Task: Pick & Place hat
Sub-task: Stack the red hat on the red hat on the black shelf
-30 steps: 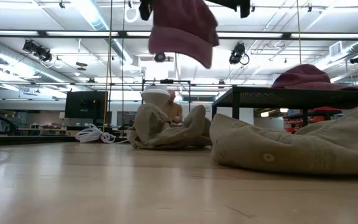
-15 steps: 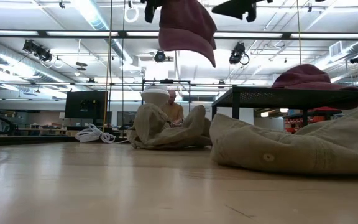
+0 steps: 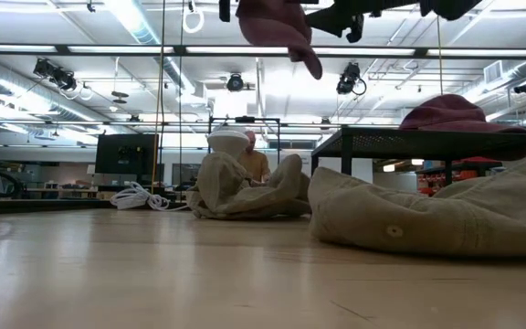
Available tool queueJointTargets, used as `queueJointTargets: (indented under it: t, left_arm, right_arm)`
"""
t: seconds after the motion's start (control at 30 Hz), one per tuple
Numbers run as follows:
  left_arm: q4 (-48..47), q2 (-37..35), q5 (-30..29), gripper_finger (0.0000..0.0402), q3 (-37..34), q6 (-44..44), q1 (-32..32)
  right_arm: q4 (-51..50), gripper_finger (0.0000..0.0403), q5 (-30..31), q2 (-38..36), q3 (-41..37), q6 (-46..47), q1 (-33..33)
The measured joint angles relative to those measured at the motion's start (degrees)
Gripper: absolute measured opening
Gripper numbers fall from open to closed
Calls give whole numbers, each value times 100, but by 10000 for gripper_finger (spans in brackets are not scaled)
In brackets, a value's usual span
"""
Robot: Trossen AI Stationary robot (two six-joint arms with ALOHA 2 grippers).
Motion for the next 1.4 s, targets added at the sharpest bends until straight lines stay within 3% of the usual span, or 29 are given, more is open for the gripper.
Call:
queueJointTargets:
  t: [0.13,0.33,0.43,0.57,0.73,0.83,0.97,1.27,1.4]
  left_arm:
    - [15,102,80,7,0,-47,-37]
    - [215,255,318,7,2,-87,-61]
    - [344,340,499,7,2,-110,-81]
    - [301,345,522,7,2,-63,-90]
    - [245,346,588,20,2,156,-84]
    - [121,345,688,45,2,197,-79]
    - [-30,344,719,91,2,438,-83]
    - [-12,342,1127,238,2,493,-133]
    - [-22,342,1126,273,2,497,-133]
  right_arm:
    - [657,307,83,172,0,-144,-97]
    - [983,304,-839,331,0,-54,-330]
    - [928,283,-1308,367,0,73,-465]
    - [791,213,-1561,360,0,72,-502]
    - [381,70,-1573,243,0,69,-462]
    - [-17,14,-1567,108,0,15,-415]
    - [-453,23,-1311,-160,0,16,-327]
    - [-1512,10,-463,-1135,0,-380,-116]
    - [-2247,5,196,-1742,0,-499,-41]
